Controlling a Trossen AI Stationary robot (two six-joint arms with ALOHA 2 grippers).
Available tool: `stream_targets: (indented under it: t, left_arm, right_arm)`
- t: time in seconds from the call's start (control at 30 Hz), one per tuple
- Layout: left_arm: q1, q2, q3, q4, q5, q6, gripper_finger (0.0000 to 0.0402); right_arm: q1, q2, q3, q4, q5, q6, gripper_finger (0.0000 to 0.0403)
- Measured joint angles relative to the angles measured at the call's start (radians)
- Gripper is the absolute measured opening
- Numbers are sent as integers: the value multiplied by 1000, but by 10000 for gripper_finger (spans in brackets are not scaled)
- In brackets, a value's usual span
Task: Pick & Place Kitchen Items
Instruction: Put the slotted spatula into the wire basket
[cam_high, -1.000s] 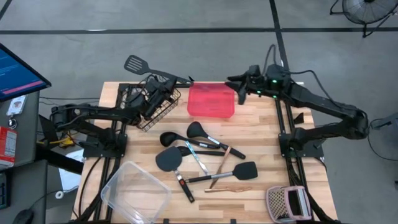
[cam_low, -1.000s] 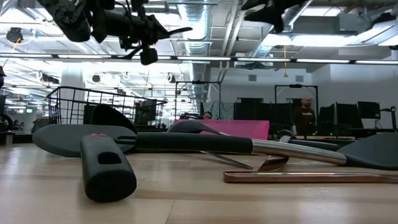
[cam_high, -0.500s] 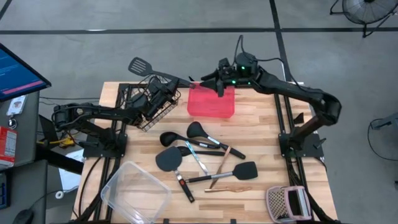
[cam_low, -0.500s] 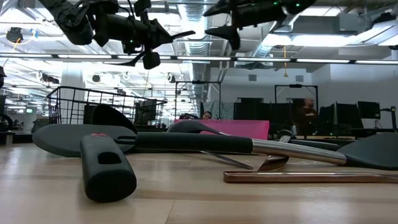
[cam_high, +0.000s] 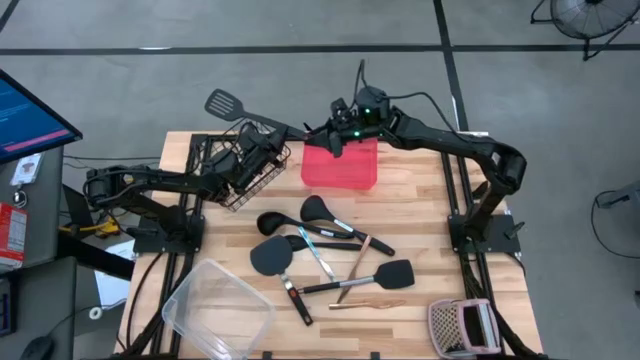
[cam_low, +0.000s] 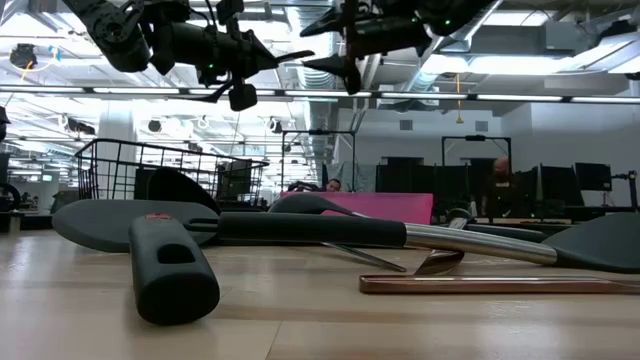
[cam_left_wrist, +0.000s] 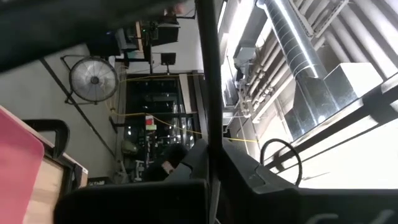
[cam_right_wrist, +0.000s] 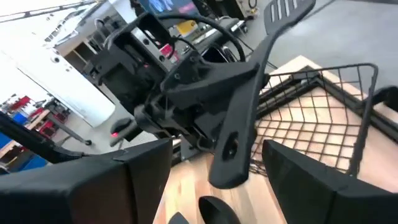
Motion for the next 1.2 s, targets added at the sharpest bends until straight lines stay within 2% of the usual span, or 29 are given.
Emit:
stream_targets:
  t: [0.83, 0.97, 1.2]
  left_arm:
    - [0, 0, 0, 11, -3, 82, 1]
    - [0, 0, 0, 16, -2, 81, 1]
    - [0, 0, 0, 25, 5, 80, 1]
  right_arm:
    - [4, 33, 17, 30, -29, 82, 242]
    - [4, 33, 17, 25, -30, 82, 199]
    - [3, 33, 17, 21, -45, 61, 81]
